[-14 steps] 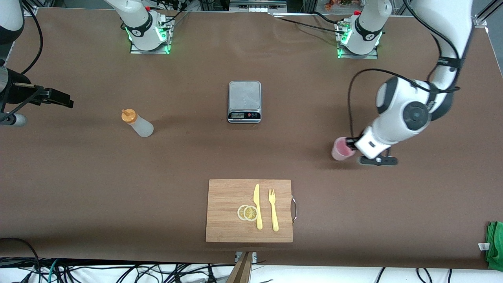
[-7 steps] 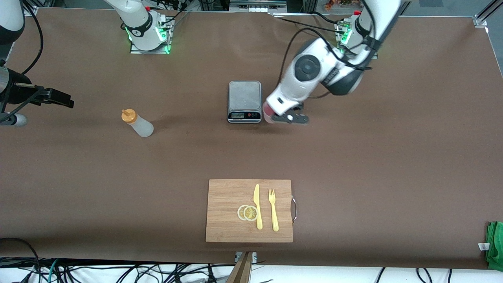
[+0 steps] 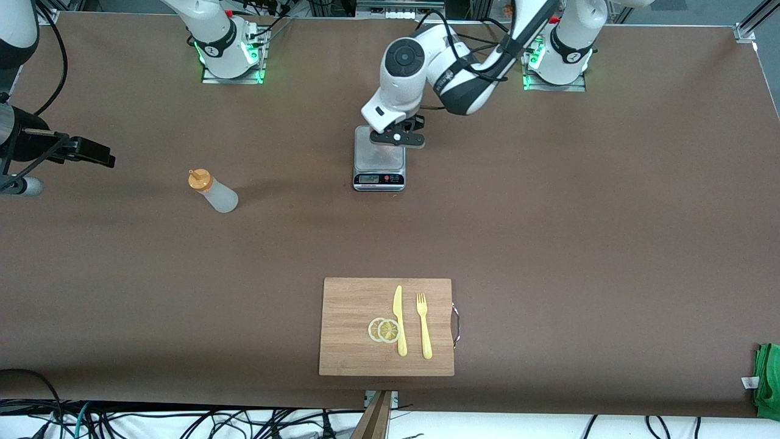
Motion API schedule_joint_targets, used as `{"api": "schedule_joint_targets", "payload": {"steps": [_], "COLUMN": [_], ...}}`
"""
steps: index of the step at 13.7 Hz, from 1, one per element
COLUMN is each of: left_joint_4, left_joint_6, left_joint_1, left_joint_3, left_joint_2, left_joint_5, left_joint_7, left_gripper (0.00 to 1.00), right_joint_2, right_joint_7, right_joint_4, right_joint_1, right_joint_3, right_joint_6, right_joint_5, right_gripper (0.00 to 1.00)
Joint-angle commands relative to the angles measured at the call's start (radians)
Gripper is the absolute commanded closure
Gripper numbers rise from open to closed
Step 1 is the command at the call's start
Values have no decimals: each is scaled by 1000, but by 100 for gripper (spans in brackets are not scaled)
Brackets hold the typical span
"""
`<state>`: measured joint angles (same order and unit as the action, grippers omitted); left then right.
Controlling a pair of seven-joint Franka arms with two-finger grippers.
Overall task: Add sauce to pink cup with both arms
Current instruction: 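Carry the pink cup with the left gripper onto the scale, then release the cup with the left gripper while the right gripper reaches the bottle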
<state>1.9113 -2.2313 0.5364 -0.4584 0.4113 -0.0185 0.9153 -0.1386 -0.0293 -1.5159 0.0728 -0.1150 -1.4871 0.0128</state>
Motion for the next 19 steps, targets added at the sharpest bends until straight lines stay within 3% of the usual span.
{"api": "schedule_joint_targets", "payload": {"steps": [1, 10, 12, 13, 15, 17, 19], "left_joint_4": [-8, -23, -26, -26, -26, -34, -69], "left_joint_6": [-66, -79, -79, -79, -79, -79, -62], "left_joint_1": [39, 39, 34, 34, 34, 33, 25], "left_joint_3": [17, 44, 44, 49, 63, 63, 63], "left_joint_2": [43, 61, 63, 63, 63, 60, 51], "left_joint_5": [-26, -26, -26, -28, -28, -29, -107], "left_joint_7": [36, 33, 28, 28, 28, 30, 30], "left_gripper": [100, 100, 100, 85, 32, 5, 1], "right_joint_2": [4, -15, -30, -32, -64, -96, -104], "right_joint_7": [2, 35, 160, 260, 475, 683, 913], "right_joint_4": [0, 0, -1, 0, -6, -6, -41], "right_joint_1": [-1, -1, -4, -8, -62, -99, -135], "right_joint_3": [2, 2, 0, -2, -5, -8, -9], "right_joint_6": [8, 7, -1, 10, 13, 25, 30], "right_joint_5": [15, 18, 27, 57, 130, 191, 238], "right_gripper": [0, 0, 0, 0, 0, 0, 0]}}
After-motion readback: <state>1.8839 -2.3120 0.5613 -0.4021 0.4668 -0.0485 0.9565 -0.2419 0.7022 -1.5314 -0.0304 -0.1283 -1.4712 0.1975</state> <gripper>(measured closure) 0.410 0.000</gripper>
